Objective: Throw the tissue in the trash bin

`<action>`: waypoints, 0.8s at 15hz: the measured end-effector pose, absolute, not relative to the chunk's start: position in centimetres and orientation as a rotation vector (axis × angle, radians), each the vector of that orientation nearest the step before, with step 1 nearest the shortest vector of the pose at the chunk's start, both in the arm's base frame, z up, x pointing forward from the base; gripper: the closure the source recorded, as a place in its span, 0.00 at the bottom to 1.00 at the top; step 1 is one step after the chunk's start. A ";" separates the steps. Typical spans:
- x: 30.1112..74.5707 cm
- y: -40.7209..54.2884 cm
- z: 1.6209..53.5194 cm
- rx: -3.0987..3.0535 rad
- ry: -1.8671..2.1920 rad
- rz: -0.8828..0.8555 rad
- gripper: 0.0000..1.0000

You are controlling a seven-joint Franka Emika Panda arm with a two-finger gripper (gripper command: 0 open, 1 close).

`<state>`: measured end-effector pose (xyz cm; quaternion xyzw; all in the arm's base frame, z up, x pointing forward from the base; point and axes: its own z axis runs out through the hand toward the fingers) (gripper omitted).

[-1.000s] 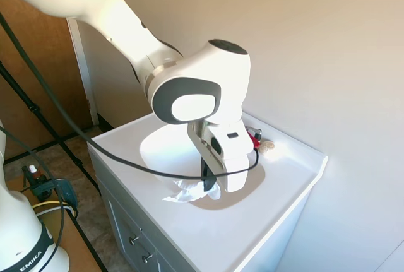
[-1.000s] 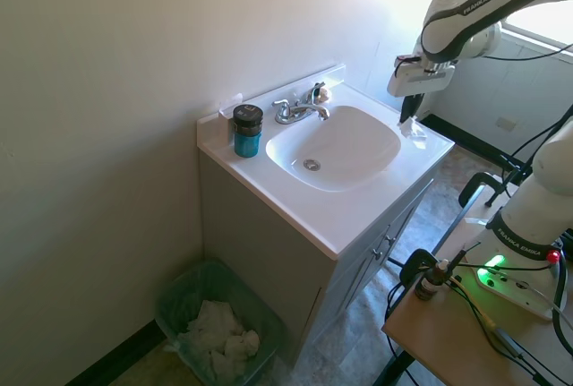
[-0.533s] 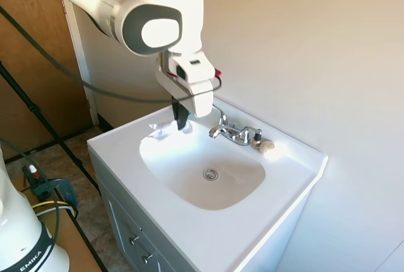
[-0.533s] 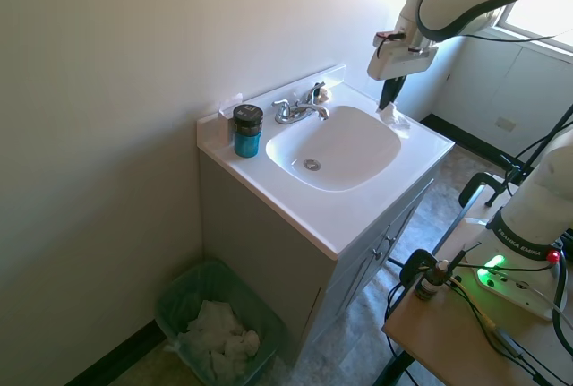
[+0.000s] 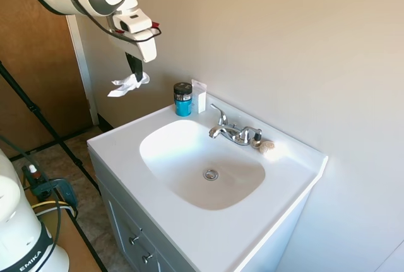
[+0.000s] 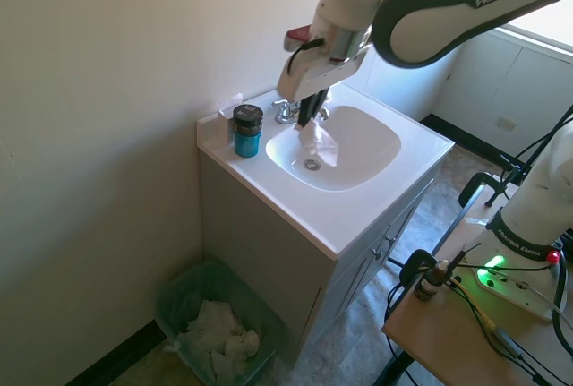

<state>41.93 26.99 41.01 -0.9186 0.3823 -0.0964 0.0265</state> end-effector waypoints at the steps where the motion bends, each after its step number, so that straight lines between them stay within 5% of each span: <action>1: 42.3 29.8 40.0 -2.854 1.161 -0.325 1.00; 12: 49.4 44.4 23.8 -2.959 1.177 -0.235 1.00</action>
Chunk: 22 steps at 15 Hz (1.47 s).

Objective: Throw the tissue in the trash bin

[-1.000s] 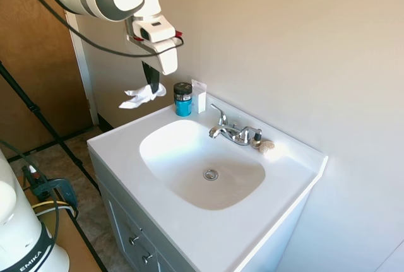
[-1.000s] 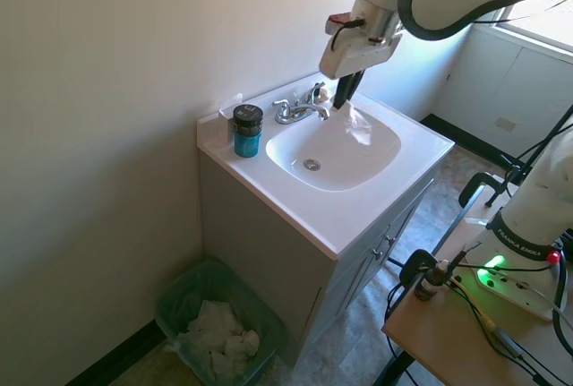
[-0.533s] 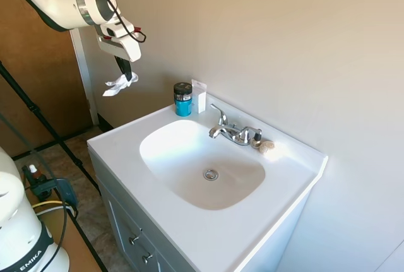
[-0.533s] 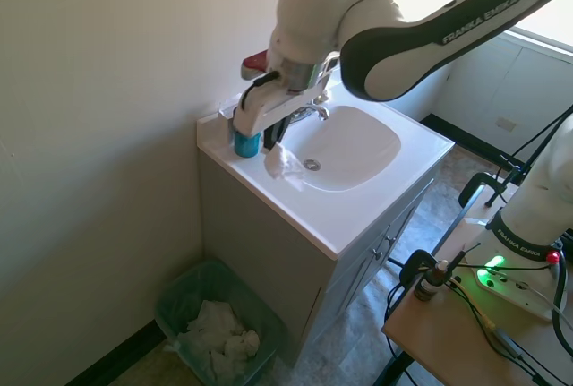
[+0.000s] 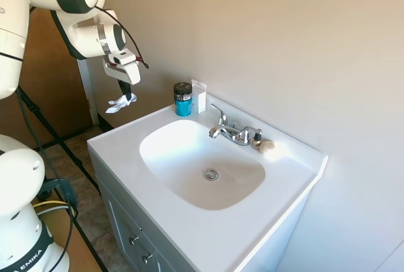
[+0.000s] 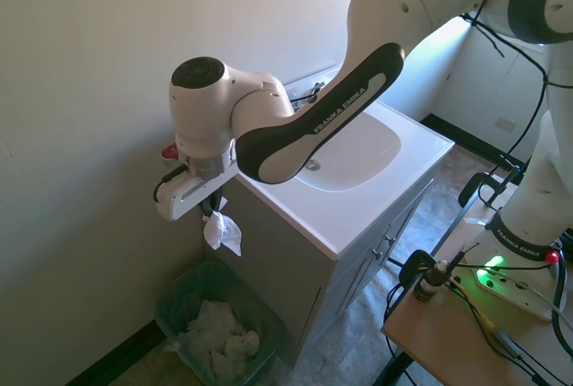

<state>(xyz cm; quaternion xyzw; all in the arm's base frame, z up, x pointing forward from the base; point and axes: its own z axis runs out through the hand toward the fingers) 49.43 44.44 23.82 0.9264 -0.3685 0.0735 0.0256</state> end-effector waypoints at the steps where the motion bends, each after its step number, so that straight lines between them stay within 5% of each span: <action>1: 49.6 44.6 23.3 2.856 -1.144 0.221 1.00; 2: 49.5 44.6 22.8 2.849 -1.148 0.214 0.00; 22: 48.3 44.6 22.7 2.810 -1.064 0.121 0.00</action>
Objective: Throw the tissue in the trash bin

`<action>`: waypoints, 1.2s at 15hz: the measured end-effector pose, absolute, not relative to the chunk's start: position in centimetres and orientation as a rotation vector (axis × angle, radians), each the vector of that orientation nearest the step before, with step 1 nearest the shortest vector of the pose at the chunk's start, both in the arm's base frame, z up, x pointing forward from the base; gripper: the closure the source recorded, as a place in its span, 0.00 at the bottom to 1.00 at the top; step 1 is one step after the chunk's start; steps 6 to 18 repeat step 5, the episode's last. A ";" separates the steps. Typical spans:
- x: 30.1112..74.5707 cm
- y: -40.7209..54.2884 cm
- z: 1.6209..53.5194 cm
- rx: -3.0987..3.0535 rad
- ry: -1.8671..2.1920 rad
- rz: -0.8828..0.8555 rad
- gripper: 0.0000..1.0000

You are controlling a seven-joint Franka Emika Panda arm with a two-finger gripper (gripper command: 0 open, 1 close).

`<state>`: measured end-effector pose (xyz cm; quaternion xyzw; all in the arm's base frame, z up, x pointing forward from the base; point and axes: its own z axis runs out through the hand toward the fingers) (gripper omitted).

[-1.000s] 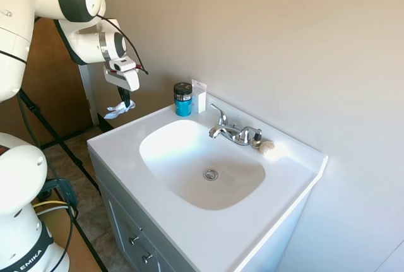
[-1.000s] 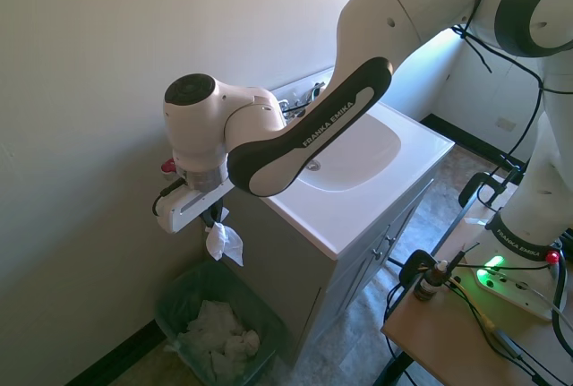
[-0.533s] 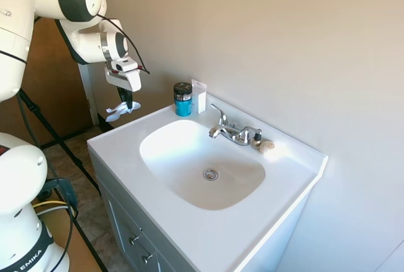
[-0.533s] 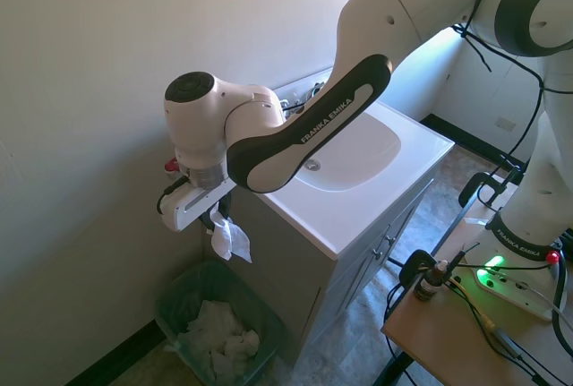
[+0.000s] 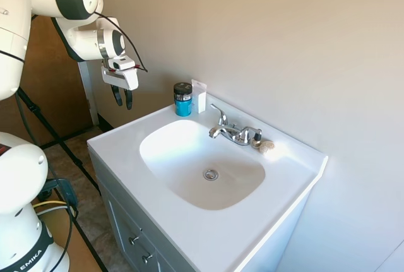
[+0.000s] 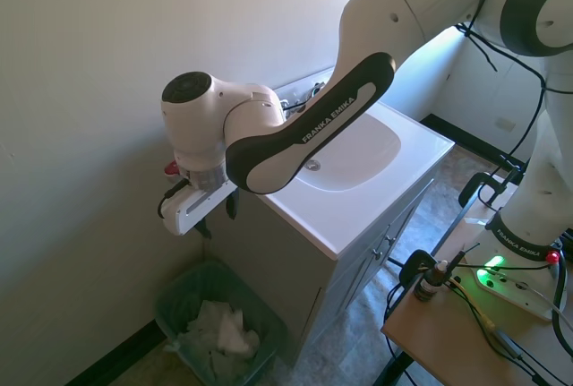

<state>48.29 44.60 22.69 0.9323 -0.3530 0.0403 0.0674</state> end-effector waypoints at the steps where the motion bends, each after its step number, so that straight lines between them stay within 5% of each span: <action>1: 48.3 44.6 23.3 2.811 -1.064 0.128 0.00; 5: 47.8 43.0 28.6 2.819 -1.115 0.208 0.00; 18: 47.8 43.0 28.6 2.819 -1.115 0.208 0.00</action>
